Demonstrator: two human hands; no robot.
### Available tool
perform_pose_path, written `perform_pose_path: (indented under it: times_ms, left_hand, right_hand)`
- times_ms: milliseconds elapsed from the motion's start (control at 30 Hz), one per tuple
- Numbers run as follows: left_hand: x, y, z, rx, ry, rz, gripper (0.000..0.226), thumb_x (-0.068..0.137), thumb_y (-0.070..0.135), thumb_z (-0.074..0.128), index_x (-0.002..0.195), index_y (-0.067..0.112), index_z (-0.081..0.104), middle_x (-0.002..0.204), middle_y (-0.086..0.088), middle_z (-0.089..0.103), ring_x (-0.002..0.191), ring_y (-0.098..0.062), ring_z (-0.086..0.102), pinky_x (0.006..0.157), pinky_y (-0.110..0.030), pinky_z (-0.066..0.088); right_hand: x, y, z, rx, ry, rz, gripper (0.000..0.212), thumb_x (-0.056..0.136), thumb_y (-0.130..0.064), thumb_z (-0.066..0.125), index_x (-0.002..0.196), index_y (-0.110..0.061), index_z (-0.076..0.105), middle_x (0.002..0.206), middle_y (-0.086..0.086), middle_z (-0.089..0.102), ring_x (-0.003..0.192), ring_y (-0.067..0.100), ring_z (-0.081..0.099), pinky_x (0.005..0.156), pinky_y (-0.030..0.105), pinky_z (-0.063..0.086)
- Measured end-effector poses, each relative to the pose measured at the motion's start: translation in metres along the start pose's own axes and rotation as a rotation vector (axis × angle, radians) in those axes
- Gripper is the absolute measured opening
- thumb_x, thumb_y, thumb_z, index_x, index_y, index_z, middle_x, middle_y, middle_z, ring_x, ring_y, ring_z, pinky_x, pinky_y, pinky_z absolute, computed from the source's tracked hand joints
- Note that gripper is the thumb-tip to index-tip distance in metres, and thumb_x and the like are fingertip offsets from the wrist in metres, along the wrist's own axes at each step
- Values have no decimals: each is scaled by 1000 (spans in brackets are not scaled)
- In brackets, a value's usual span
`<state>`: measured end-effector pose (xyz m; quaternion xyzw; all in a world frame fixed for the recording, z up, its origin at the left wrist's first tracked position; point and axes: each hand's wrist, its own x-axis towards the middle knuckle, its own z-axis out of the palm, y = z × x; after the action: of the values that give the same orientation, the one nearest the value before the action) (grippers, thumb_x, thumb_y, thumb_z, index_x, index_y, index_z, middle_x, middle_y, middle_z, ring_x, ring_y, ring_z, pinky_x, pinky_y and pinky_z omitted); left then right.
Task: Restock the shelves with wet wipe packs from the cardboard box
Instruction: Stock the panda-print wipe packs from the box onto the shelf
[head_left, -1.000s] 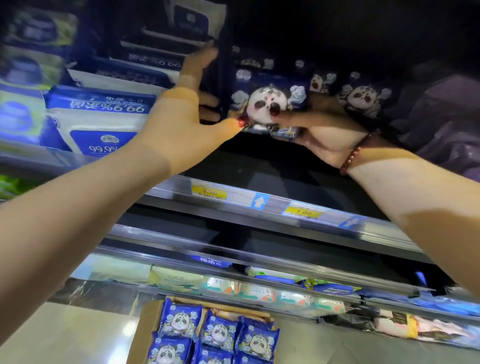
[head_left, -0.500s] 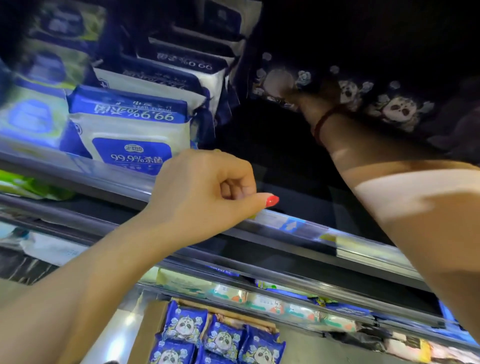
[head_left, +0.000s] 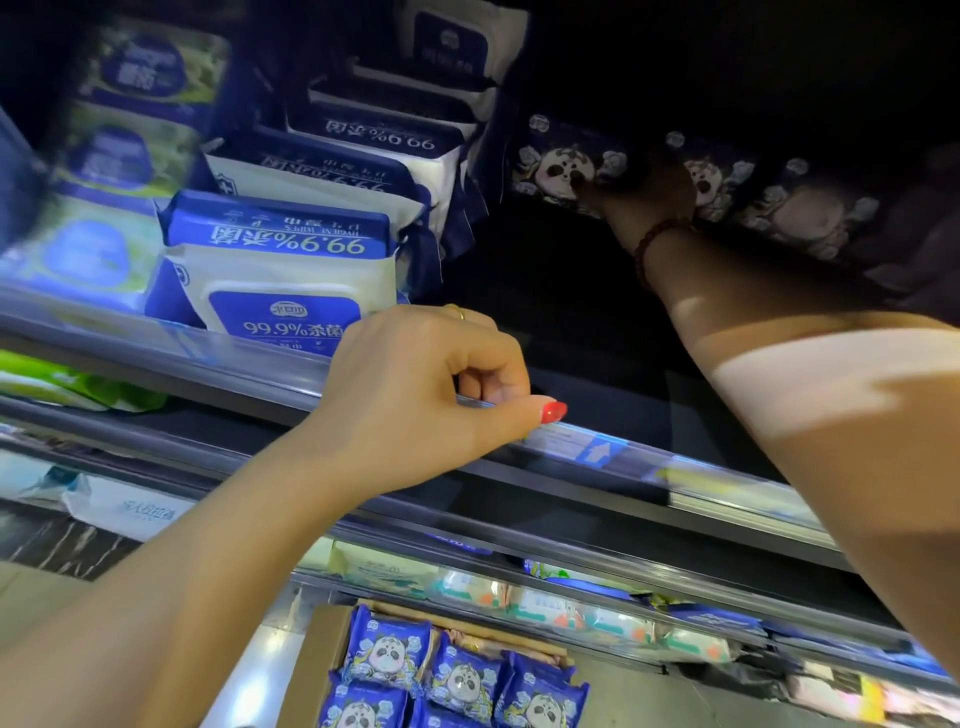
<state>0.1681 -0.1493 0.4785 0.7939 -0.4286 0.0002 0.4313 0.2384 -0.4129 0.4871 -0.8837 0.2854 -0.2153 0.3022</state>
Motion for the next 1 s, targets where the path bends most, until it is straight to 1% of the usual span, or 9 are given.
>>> perform_pose_path:
  times_ms: [167,267,367,433,500,600,733,900,1000]
  left_hand:
    - [-2,0,0,67,4,-12,32,69,60,60,59,29,63,61,15,58,66,-7,56,57,-22,41]
    - [-4,4,0,92,6,-33,32,69,60,59,66,29,67,65,16,60,69,-5,58,61,-27,48]
    - [-5,8,-1,65,-16,-47,28,71,56,62,79,30,69,77,14,64,78,-4,61,73,-36,53]
    - [-8,13,-4,61,-29,-22,25,76,46,64,95,30,68,94,12,65,93,-6,59,84,-39,51]
    - [-14,21,-7,120,-16,23,35,82,37,64,114,25,63,110,6,62,108,-12,53,94,-36,46]
    - [-38,38,-12,227,15,75,40,86,24,65,125,17,57,121,0,57,116,-16,43,96,-29,40]
    - [-82,43,-13,383,-38,141,47,87,33,56,130,14,54,129,-3,54,120,-21,44,98,-30,39]
    - [-144,18,10,488,-183,81,56,86,41,51,135,14,51,136,-9,51,125,-27,45,99,-42,43]
    - [-182,-8,31,486,-234,-19,56,84,43,49,132,13,53,133,-11,54,123,-31,47,97,-45,46]
  right_hand:
    - [-10,5,-16,12,22,-19,61,80,-45,70,130,-12,56,134,6,56,124,19,50,85,11,31]
    - [-24,6,-29,42,63,-80,43,79,-41,73,112,-15,65,110,4,66,101,8,56,70,7,36]
    - [-52,1,-43,117,57,-76,51,75,-42,76,114,-12,62,98,-3,59,91,5,53,63,0,36]
    - [-76,-9,-55,211,-11,-78,65,67,-42,80,115,-4,59,100,3,59,92,11,55,71,6,43]
    - [-103,-16,-72,238,-50,-100,60,66,-32,81,111,0,57,115,12,58,105,17,55,85,26,50]
    - [-178,-27,-102,239,-63,-206,44,79,-33,74,117,-17,58,119,-4,58,109,7,53,86,8,41]
    - [-254,-17,-116,181,42,-465,53,80,-37,72,124,-11,55,120,-1,57,112,14,53,97,20,40]
    - [-322,33,-88,37,-42,-455,56,81,-43,66,126,-12,55,125,5,57,117,21,49,103,32,37]
    - [-359,70,-56,4,-149,-325,58,80,-46,67,126,-14,55,127,2,57,119,18,48,105,27,33]
